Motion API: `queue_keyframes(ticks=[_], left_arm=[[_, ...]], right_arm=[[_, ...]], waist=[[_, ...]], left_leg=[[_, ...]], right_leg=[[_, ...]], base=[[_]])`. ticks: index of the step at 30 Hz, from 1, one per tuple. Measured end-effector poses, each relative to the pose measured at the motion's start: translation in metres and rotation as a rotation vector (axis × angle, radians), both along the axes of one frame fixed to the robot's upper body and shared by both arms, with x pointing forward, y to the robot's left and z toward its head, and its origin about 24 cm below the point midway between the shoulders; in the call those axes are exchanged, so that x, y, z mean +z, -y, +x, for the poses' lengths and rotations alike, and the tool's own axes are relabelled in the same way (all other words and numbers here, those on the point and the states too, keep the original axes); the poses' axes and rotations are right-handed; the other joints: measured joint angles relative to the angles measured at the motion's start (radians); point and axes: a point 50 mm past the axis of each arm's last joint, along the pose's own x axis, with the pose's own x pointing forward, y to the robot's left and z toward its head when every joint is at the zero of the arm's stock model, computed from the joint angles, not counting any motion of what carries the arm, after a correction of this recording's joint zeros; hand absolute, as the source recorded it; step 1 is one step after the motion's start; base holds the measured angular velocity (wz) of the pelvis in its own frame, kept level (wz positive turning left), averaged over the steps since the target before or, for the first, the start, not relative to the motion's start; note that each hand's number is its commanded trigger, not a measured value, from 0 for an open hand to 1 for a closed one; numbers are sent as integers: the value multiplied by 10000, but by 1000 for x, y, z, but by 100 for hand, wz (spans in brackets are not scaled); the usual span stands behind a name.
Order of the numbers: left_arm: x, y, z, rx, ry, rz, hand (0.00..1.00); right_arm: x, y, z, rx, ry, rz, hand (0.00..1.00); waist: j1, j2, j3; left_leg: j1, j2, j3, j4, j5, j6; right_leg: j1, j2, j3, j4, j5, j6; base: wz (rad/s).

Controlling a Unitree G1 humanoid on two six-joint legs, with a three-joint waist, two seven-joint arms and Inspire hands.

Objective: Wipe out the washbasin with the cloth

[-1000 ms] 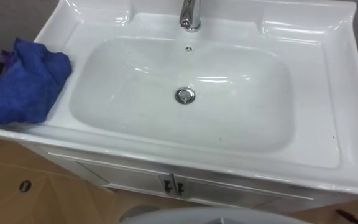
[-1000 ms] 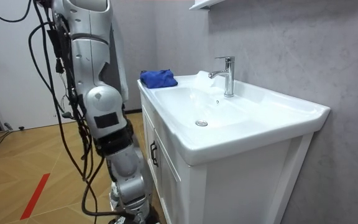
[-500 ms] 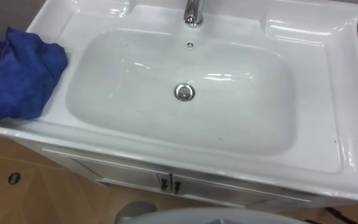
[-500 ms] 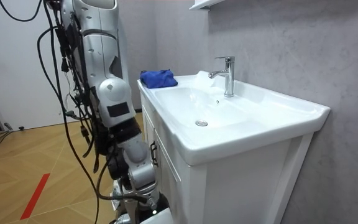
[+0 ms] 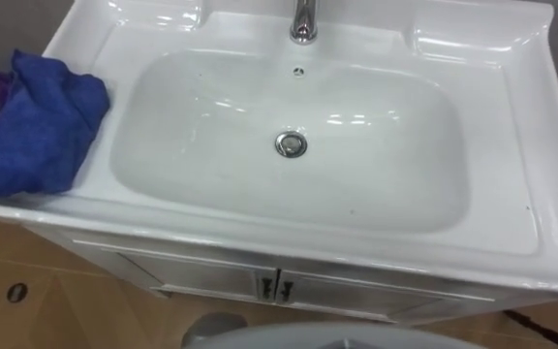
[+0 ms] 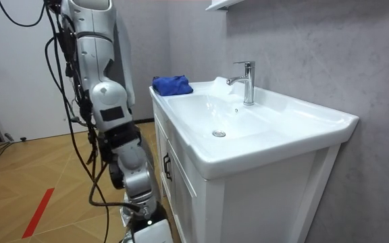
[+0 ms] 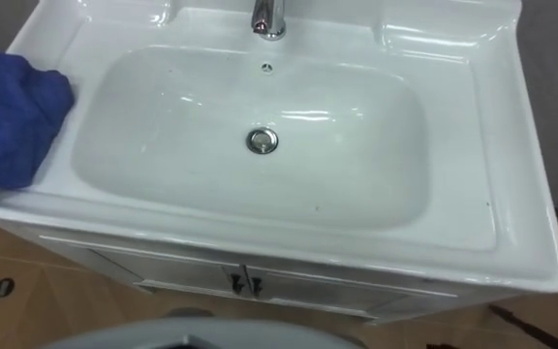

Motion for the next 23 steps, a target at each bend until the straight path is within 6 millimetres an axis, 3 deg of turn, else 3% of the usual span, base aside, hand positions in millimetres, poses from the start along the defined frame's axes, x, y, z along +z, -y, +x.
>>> queue_keyframes(ticks=[7,14,23], left_arm=[[-3,4,11,-739,-139,-371,0],[-3,5,15,-1253,-191,-563,0],[-8,16,27,-2533,-165,-1882,0]], right_arm=[[-4,-9,-11,-36,-407,228,0],[-4,-11,-19,-86,-599,378,0],[-5,-14,-26,210,-892,402,0]], waist=[[-37,-84,40],[-356,-122,37],[-640,76,20]], left_leg=[[26,0,177,-5,31,96],[-14,8,255,16,35,105],[2,31,409,178,-95,228]], right_leg=[[-42,-19,196,-9,140,42],[-157,-13,227,-5,155,39],[-151,-10,462,3,233,116]], base=[[-9],[-2],[-5]])
